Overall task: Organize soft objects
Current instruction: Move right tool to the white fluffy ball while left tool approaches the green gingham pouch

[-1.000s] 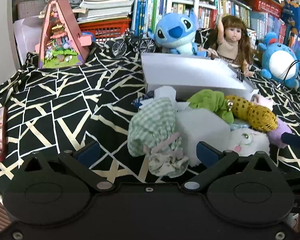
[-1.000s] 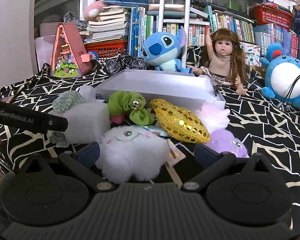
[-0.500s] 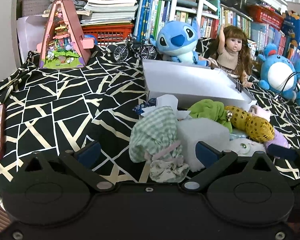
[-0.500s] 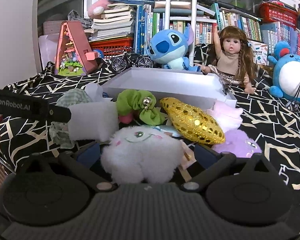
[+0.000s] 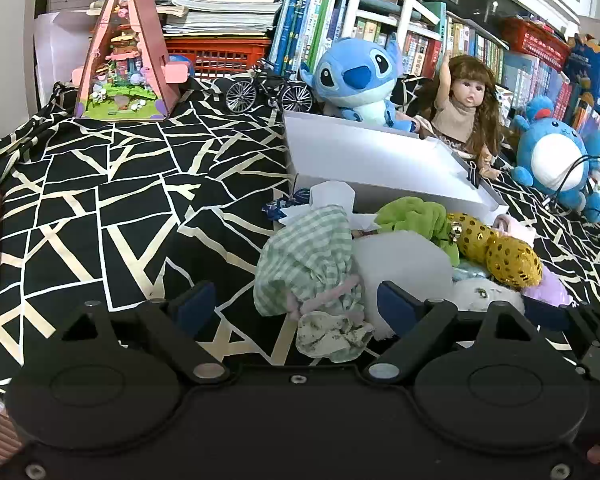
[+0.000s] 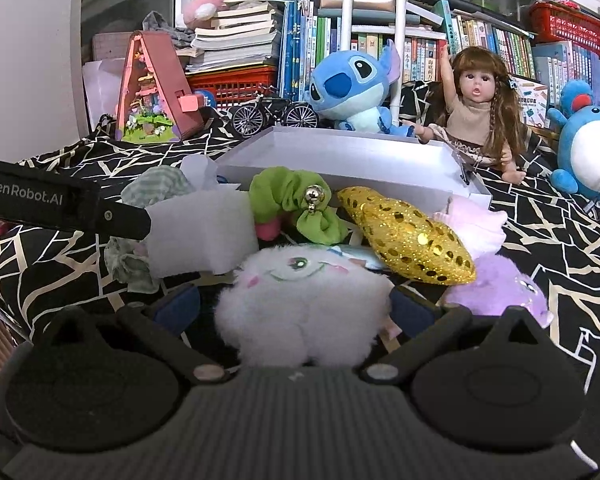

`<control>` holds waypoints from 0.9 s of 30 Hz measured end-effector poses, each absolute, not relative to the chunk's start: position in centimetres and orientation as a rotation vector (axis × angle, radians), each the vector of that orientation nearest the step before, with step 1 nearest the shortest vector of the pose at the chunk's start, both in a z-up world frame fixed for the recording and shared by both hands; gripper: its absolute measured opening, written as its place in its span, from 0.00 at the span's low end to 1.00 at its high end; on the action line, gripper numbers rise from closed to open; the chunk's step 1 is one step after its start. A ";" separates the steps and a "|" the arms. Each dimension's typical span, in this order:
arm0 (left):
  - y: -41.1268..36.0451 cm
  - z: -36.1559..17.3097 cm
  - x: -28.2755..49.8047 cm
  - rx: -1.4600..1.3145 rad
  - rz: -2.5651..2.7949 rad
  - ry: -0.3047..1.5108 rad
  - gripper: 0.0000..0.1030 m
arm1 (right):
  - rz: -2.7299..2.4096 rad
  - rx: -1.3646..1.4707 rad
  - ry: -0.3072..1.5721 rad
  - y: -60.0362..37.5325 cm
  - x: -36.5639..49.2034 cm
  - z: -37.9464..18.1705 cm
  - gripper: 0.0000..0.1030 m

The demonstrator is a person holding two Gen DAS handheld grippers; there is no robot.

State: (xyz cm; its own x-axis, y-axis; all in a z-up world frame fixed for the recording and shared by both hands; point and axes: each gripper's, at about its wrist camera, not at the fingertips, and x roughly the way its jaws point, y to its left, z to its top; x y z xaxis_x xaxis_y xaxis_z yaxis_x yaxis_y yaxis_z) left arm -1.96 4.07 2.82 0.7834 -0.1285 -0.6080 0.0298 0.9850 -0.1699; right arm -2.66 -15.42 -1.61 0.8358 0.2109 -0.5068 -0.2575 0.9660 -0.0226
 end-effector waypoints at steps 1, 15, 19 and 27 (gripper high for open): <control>4.0 2.8 -1.9 -0.152 -0.088 0.667 0.82 | 0.247 -0.092 0.528 -15.4 -2.6 -1.6 1.00; 3.4 2.1 -1.1 -0.164 -0.102 0.701 0.80 | 0.251 -0.086 0.566 -15.3 -2.1 -1.9 1.00; 3.5 2.3 -1.1 -0.181 -0.103 0.703 0.73 | 0.253 -0.078 0.561 -15.4 -2.1 -1.9 1.00; 4.6 4.2 -2.7 -0.159 -0.133 0.665 0.51 | 0.265 -0.040 0.554 -15.7 -1.9 -1.5 1.00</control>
